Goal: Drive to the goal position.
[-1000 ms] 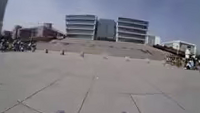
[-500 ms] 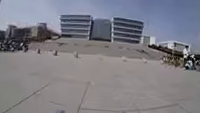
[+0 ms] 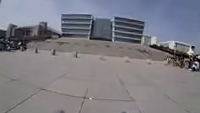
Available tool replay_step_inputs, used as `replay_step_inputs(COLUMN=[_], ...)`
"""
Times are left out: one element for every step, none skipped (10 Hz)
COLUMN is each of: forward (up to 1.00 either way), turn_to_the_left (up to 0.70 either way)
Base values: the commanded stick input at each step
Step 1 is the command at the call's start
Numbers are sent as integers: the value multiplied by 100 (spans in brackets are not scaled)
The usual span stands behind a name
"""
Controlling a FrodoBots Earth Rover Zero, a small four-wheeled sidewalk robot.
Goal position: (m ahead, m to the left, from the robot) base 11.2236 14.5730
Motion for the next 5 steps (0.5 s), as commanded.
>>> replay_step_inputs(forward=[100,100,100,100,100], turn_to_the_left=[0,0,7,26,28])
